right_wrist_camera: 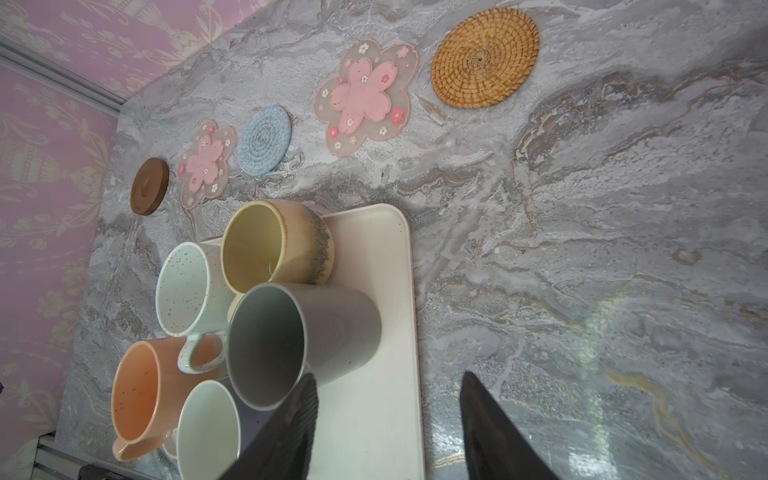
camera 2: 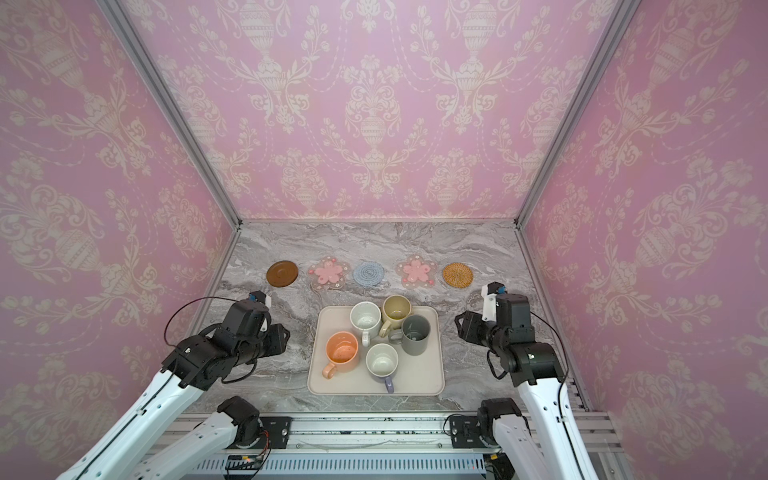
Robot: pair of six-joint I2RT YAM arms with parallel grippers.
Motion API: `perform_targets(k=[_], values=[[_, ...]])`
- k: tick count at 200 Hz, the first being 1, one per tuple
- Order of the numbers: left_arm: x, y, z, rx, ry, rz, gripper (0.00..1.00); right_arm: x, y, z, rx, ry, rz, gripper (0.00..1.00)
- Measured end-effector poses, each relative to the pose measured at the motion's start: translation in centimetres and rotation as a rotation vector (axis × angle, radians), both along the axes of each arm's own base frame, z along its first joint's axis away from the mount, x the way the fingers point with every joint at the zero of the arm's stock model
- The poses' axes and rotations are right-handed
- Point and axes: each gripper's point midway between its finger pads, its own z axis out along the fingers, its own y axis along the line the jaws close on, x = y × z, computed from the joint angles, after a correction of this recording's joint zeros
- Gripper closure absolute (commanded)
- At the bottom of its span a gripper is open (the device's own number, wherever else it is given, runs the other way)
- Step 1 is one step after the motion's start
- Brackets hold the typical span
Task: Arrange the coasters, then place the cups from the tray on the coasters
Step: 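Lower the left gripper over the peach mug on the tray while right gripper hovers, then close the left gripper on the peach mug rim and lift it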
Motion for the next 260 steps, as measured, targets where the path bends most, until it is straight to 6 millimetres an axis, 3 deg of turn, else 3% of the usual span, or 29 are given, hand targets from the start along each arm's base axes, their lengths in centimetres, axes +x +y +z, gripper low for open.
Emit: perform_targets(k=[44,84,151,223,260], values=[[-1.4,-0.6,-0.8,0.006,0.049,-0.021,0.6,-0.4,-0.4,0.1,0.003,-0.029,-0.032,0.42],[-2.3,-2.8,-1.9,0.036,0.091,-0.131,0.6,-0.4,-0.1,-0.1,0.021,-0.01,-0.033,0.44],[-2.5,-6.2,-3.4,0.067,0.131,-0.249,0.58,-0.8,2.1,-1.5,0.028,0.067,0.043,0.43],[-5.2,-9.0,-4.4,0.093,0.178,-0.411,0.53,-0.3,2.7,-3.2,0.002,0.146,0.052,0.43],[-5.8,-10.5,-4.8,0.082,0.165,-0.469,0.52,0.3,2.8,-3.1,0.009,0.134,0.042,0.42]])
